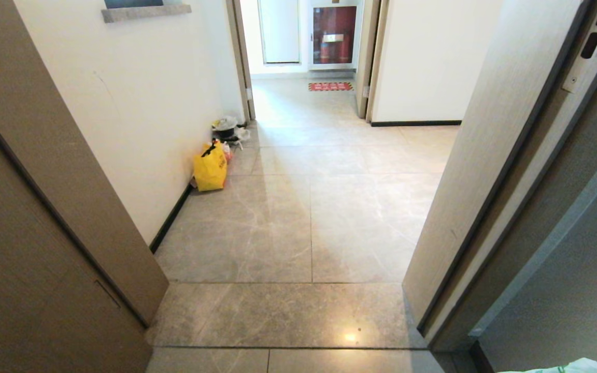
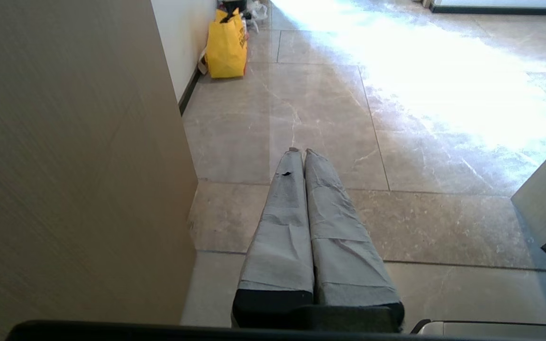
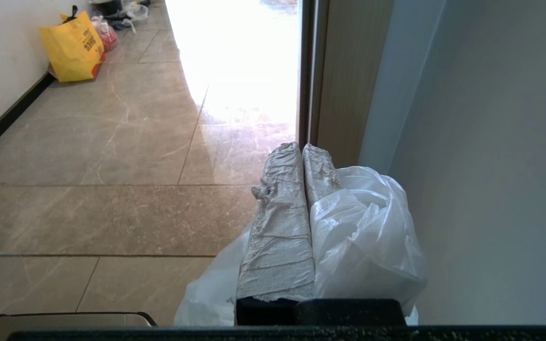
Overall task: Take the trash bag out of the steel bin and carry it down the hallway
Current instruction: Put the trash bag at the door
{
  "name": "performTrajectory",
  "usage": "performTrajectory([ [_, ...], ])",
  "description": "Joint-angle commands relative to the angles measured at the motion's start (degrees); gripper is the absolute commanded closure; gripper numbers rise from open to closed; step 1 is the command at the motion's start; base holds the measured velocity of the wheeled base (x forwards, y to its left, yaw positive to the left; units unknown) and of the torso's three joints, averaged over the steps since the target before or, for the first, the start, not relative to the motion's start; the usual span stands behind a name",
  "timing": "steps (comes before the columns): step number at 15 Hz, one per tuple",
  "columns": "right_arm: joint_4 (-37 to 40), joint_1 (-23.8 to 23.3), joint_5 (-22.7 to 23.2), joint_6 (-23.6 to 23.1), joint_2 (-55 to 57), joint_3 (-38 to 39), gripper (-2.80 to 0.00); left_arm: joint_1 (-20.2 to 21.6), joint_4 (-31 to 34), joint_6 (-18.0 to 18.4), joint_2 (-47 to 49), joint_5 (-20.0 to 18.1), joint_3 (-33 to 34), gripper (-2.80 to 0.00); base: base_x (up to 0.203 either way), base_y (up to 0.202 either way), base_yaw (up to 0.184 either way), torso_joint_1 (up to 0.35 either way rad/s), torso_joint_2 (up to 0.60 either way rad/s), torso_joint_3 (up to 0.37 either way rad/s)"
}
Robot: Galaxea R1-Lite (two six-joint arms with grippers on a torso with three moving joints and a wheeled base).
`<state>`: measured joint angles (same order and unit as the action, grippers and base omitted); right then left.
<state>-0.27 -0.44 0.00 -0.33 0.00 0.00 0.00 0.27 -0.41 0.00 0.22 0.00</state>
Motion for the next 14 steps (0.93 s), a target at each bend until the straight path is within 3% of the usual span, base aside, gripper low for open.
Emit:
performTrajectory([
  [1, -0.08, 0.0, 0.0, -0.02, 0.09, 0.0, 0.0, 0.0, 0.0, -0.02, 0.0, 0.04, 0.0, 0.0, 0.0, 0.0, 0.0, 0.0, 0.0, 0.0],
  [14, 0.0, 0.0, 0.0, -0.02, 0.09, 0.0, 0.0, 0.0, 0.0, 0.33, 0.0, 0.04, 0.0, 0.0, 0.0, 0.0, 0.0, 0.0, 0.0, 0.0],
])
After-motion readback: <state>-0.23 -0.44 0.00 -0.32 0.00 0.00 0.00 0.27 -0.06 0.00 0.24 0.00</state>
